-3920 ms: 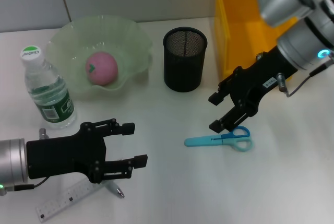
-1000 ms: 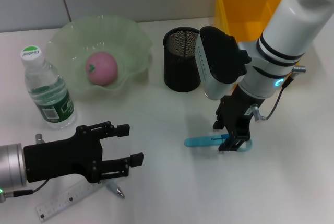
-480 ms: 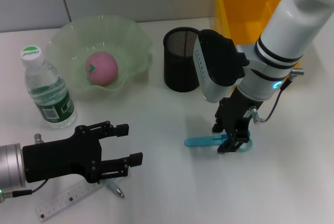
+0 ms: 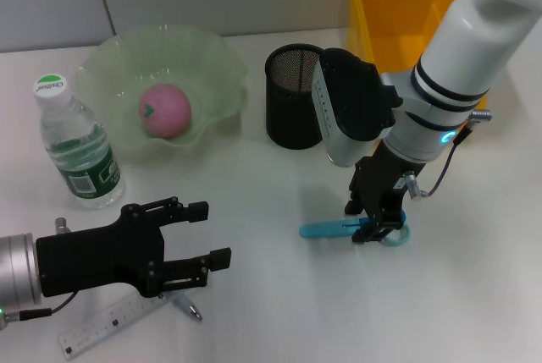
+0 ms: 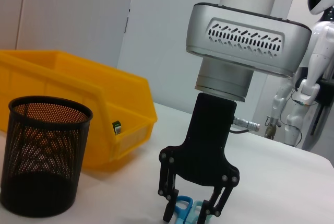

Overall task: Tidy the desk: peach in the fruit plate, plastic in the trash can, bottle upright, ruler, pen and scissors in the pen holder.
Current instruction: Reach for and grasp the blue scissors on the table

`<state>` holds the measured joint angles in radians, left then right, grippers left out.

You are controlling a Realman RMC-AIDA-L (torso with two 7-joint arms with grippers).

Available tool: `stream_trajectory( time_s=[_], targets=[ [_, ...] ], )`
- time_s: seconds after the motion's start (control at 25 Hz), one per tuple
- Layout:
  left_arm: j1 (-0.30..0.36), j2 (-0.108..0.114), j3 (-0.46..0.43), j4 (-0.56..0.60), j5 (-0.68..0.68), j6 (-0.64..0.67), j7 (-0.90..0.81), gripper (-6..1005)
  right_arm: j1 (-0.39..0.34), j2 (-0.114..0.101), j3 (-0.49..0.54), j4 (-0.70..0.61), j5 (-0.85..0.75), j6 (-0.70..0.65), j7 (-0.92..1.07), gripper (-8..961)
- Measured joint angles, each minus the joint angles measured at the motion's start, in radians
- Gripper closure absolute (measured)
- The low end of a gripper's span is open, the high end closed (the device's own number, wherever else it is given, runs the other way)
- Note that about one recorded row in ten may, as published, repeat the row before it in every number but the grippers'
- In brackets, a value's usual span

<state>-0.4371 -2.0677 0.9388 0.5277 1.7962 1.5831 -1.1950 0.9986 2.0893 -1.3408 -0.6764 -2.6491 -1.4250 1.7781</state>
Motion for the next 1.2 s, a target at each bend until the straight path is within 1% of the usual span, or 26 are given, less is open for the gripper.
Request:
stream_trajectory(
  time_s=[0.28, 1.2],
  targets=[
    [-0.001, 0.0, 0.0, 0.0, 0.0, 0.0, 0.0, 214, 0.0, 0.0, -0.006, 0.0, 0.002, 0.0, 0.001, 545],
    [-0.003, 0.0, 0.0, 0.0, -0.006, 0.0, 0.0, 214, 0.003, 0.0, -0.025, 0.002, 0.006, 0.0, 0.003, 546]
  ],
)
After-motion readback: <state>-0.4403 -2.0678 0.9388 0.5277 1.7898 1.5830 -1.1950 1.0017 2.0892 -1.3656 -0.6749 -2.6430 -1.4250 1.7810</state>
